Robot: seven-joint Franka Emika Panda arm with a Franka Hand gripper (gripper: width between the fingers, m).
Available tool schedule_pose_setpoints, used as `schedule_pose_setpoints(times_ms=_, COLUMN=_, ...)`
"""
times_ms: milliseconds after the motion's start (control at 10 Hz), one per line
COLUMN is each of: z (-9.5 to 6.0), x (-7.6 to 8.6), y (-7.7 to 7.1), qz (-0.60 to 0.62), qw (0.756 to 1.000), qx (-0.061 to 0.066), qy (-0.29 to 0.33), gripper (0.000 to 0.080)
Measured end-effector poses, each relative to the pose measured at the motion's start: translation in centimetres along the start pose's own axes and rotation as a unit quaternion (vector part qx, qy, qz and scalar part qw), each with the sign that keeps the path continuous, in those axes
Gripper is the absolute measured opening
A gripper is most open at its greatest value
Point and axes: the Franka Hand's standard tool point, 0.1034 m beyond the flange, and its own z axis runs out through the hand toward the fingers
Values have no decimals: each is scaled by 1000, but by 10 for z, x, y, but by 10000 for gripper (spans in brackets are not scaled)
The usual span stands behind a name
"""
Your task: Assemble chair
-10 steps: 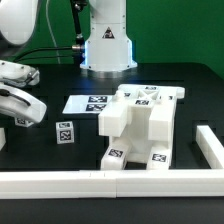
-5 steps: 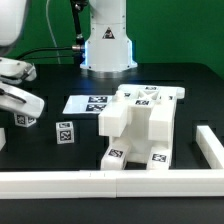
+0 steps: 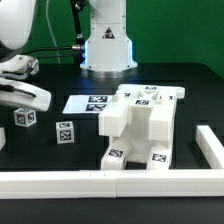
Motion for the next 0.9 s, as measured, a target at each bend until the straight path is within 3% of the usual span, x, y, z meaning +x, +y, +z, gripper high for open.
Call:
schedule_pose_setpoints(times_ms=100, z=6, x=0, y=4, qz=13, qw=1000, qx=11, qy=-17, gripper=649)
schedule_pose_setpoints(times_ms=300, z=14, x=5, y=8, qz=25, qw=999, qx=17, qy=-36, gripper=649)
schedule_pose_setpoints(times_ms=500, z=28, x=5, y=16, qz=57, qw=995, qx=34, qy=-77, gripper=649)
schedule_pose_setpoints(times_ms=900, z=39, x=11, y=21, qz=85, qw=992, qx=34, qy=-90, gripper=649)
